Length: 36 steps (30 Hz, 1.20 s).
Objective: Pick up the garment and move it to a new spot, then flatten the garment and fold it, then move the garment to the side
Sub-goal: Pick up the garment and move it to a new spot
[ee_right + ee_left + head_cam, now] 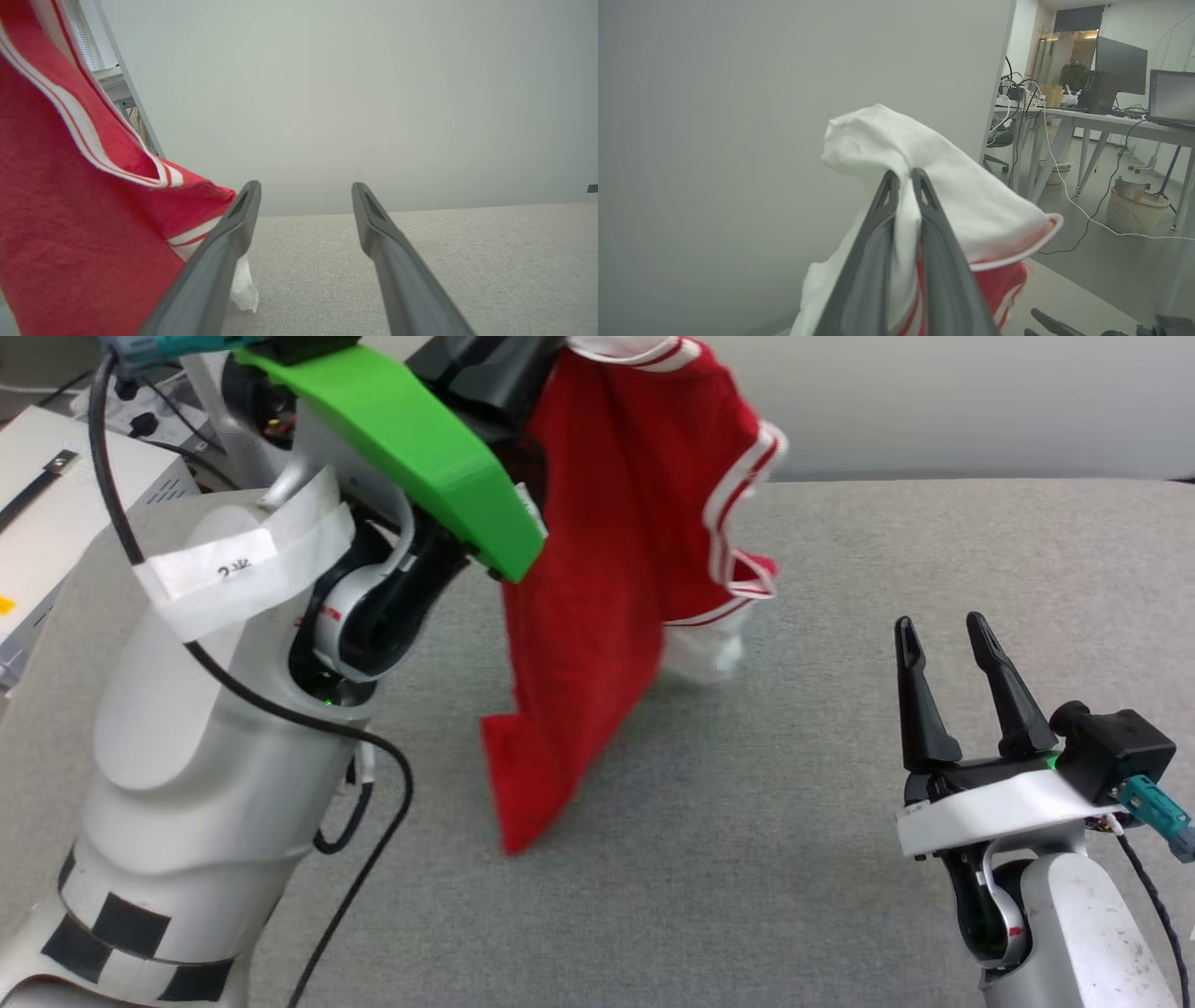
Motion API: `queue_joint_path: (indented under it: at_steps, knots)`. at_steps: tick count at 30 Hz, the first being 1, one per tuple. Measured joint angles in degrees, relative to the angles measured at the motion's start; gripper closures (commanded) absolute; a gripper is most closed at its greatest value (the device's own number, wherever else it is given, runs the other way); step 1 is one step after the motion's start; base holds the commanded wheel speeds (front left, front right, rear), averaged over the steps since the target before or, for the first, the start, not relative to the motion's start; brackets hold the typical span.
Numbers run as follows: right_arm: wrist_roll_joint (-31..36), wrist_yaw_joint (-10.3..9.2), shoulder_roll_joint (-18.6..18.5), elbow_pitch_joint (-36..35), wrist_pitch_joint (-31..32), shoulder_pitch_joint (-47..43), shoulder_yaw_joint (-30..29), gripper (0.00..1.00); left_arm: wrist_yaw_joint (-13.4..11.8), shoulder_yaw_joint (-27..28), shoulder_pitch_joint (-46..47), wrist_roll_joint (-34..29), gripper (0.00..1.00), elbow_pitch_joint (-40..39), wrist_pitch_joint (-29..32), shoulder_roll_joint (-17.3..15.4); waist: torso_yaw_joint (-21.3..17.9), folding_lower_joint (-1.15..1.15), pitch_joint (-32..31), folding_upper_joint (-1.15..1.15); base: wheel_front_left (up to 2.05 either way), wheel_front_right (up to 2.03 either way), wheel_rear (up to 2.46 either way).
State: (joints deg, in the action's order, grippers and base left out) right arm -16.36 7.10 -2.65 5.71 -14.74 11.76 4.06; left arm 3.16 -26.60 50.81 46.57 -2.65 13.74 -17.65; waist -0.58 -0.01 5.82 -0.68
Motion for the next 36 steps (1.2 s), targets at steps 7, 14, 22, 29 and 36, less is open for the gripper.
queue_joint_path:
  at_steps: [7, 14, 22, 29, 36]
  knots:
    - [-0.6, 0.0, 0.0, -0.7, 0.0, 0.0, -3.1, 0.0, -4.2, 0.5, 1.2, 2.1, 1.0, 0.6, 0.4, 3.9, -4.0, 0.0, 0.2, 0.0, 0.0, 0.0, 0.0]
    - [-1.0, 0.0, -0.1, -1.5, 0.0, 0.1, -2.8, 0.0, -6.0, 2.6, -2.4, 1.4, 1.0, 16.9, -0.6, 0.1, -6.3, 0.0, 2.4, 0.0, 0.0, 0.0, 0.0]
    - [-2.3, 0.0, 0.0, -2.1, 0.0, 2.7, 1.0, 0.0, -6.4, 3.5, -2.5, -2.0, 1.0, 37.1, -4.6, -4.9, -8.2, 0.0, 7.6, 0.0, 0.0, 0.0, 0.0]
    - [-3.1, 0.0, 0.0, -2.3, 0.0, 3.9, 3.1, 0.0, -6.4, 4.6, -0.4, -2.6, 1.0, 50.5, -7.5, -6.2, -9.9, 0.01, 12.4, 0.0, 0.0, 0.0, 0.0]
    - [-3.3, 0.0, 0.0, -1.9, 0.0, 4.3, 3.7, 0.0, -6.6, 5.4, 1.7, -2.2, 0.0, 59.9, -10.2, -6.2, -10.5, 0.01, 14.8, 0.0, 0.0, 0.0, 0.0]
